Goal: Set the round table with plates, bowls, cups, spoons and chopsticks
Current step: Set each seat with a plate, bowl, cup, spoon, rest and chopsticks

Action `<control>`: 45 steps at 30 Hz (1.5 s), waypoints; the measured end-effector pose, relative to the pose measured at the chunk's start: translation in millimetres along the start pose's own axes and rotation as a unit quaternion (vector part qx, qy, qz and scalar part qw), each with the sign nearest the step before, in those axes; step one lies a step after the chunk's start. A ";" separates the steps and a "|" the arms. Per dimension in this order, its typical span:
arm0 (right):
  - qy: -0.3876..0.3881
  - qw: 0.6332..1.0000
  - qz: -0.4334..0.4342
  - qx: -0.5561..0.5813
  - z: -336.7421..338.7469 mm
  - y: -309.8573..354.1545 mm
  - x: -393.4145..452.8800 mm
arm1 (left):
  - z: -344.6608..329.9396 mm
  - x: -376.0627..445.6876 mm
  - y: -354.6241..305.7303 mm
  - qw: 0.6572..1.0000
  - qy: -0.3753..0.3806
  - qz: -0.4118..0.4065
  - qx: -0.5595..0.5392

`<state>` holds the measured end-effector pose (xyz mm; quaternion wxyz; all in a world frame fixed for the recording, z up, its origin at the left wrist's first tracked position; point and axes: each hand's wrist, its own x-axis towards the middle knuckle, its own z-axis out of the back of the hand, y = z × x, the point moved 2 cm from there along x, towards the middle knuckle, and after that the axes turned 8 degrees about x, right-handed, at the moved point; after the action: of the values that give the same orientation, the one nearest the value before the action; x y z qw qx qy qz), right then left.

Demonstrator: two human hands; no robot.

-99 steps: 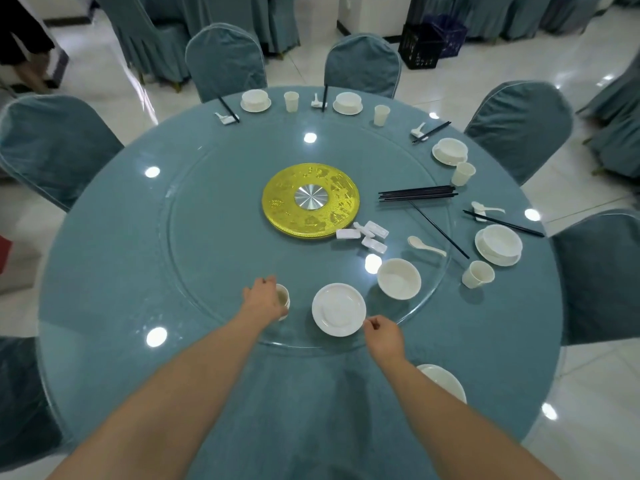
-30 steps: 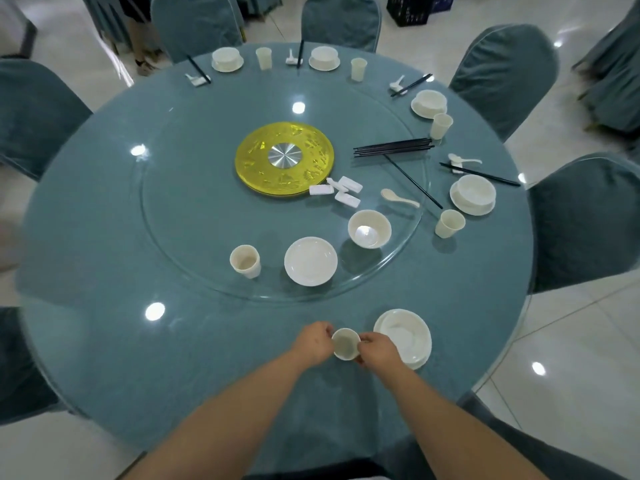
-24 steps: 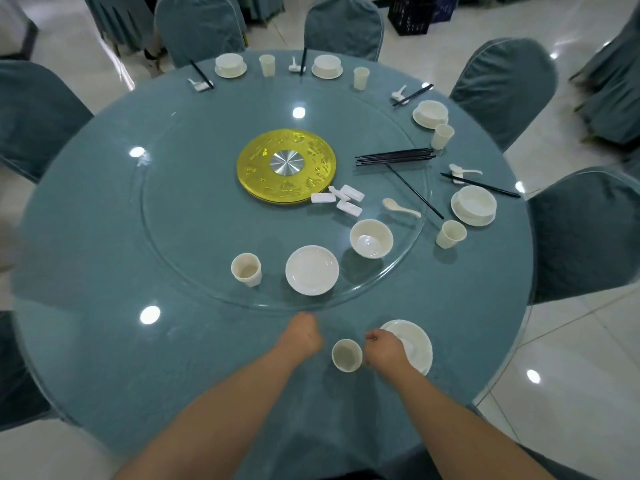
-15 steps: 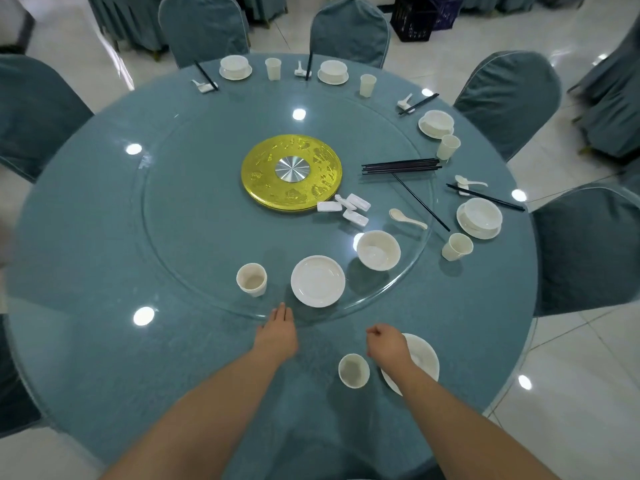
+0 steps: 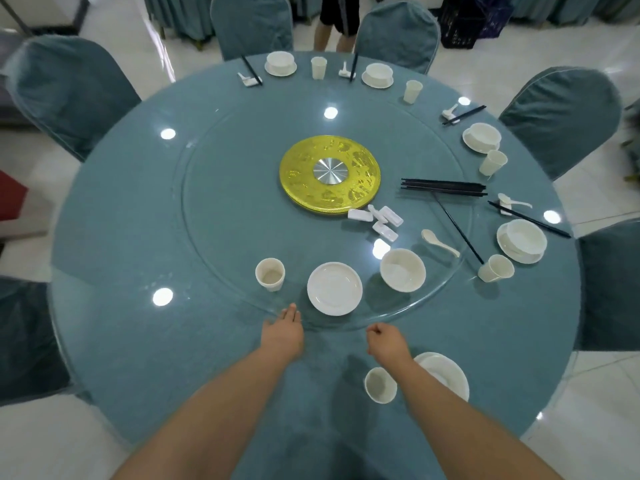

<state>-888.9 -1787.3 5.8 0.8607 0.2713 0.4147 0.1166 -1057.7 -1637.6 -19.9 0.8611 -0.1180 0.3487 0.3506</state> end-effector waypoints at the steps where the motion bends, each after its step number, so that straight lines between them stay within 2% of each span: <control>1: 0.002 1.000 0.002 0.000 -2.8 1.2 0.2 | -0.5 -0.4 5.3 1.000 0.000 0.006 -0.003; 12: 0.001 1.000 0.004 0.005 -2.9 9.3 3.1 | -4.1 2.6 58.2 0.994 -0.015 0.087 -0.057; 17: -0.001 1.000 0.004 0.010 3.8 8.7 8.5 | -8.1 -3.2 61.2 0.987 -0.027 0.121 -0.099; 35: -0.012 1.000 0.006 0.017 9.4 13.9 10.7 | -3.6 -13.0 11.6 0.993 -0.052 0.060 -0.093; 45: -0.007 1.000 0.003 0.020 10.4 14.2 17.7 | -5.6 -2.7 23.8 0.990 -0.041 0.092 -0.102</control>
<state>-869.3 -1771.9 7.5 0.8573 0.2911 0.4104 0.1092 -1078.3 -1624.2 -21.2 0.8221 -0.1576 0.2851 0.4669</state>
